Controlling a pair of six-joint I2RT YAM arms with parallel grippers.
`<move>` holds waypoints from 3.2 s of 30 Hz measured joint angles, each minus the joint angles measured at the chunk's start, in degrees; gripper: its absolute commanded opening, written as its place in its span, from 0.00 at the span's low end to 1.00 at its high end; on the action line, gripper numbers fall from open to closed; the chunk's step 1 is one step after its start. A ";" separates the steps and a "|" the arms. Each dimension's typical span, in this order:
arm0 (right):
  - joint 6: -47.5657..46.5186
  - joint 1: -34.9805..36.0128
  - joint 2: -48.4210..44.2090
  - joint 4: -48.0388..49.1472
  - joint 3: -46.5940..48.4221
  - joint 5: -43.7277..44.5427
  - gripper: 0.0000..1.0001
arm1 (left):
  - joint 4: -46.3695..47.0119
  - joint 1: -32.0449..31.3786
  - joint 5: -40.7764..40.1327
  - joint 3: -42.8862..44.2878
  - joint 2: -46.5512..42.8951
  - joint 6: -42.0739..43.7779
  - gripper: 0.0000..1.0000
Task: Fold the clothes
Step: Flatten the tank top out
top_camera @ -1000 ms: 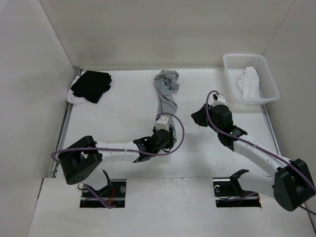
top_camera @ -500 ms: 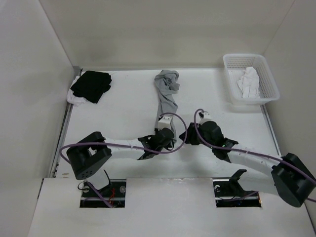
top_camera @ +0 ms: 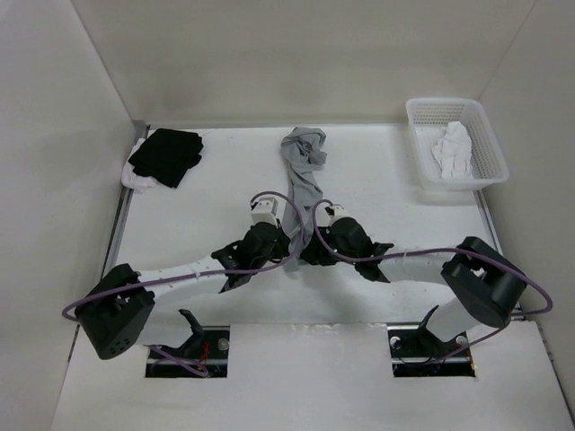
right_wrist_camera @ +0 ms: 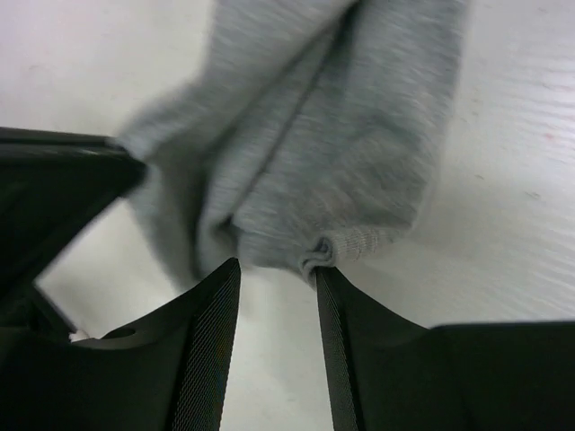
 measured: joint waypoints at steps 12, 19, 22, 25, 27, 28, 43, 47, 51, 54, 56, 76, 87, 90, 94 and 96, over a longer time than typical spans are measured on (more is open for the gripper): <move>1.46 1.07 1.88 -0.74 2.43 6.93 0.04 | -0.24 10.25 4.59 -6.73 -9.22 -2.64 0.02; 5.64 1.07 -15.87 -3.56 -5.09 11.50 0.12 | -0.15 19.45 9.44 -10.14 -15.28 -4.52 0.03; 10.25 2.19 -21.35 -4.44 -10.19 12.28 0.16 | 0.17 22.95 11.85 -13.14 -16.02 -5.79 0.06; 14.62 5.49 -23.08 -9.57 -14.64 13.40 0.31 | -0.07 25.75 13.49 -16.13 -16.11 -6.82 0.14; 16.09 7.48 -24.92 -14.62 -15.76 14.91 0.36 | -0.74 27.45 14.12 -17.44 -16.55 -7.28 0.22; 16.11 8.20 -26.05 -16.50 -15.74 16.02 0.36 | -1.03 28.28 14.43 -17.86 -17.00 -7.43 0.24; -7.72 12.41 -3.15 -19.96 13.70 19.02 0.30 | -11.67 22.01 8.07 -18.29 -24.61 -8.59 0.43; -10.91 12.76 5.46 -20.57 18.56 18.47 0.35 | -14.12 20.85 4.63 -18.23 -21.11 -9.18 0.42; -12.68 13.03 9.66 -21.59 21.11 18.45 0.35 | -14.60 20.22 2.91 -16.24 -17.90 -9.70 0.36; -13.44 13.09 10.93 -21.75 22.10 18.45 0.35 | -16.04 19.63 1.70 -15.32 -16.85 -10.14 0.29; -13.73 13.07 11.34 -21.73 22.47 18.45 0.36 | -16.81 19.10 1.11 -14.93 -16.26 -10.58 0.26; -15.93 13.07 16.28 -22.91 25.86 20.50 0.10 | -21.62 18.91 1.16 -13.03 -21.40 -11.41 0.01; -9.11 8.92 -7.96 -15.76 8.35 21.86 0.08 | -21.64 25.31 1.57 -11.80 -25.73 -10.05 0.00; -3.74 5.03 -18.16 -12.57 -0.44 21.68 0.08 | -21.59 27.26 2.10 -11.17 -27.65 -9.79 0.00; 6.10 -0.37 -31.12 -10.97 -12.96 21.59 0.25 | -21.40 29.59 3.06 -10.12 -30.29 -9.38 0.00; 9.84 -2.67 -36.30 -13.09 -17.79 21.99 0.25 | -21.46 31.23 2.97 -9.99 -31.50 -9.11 0.00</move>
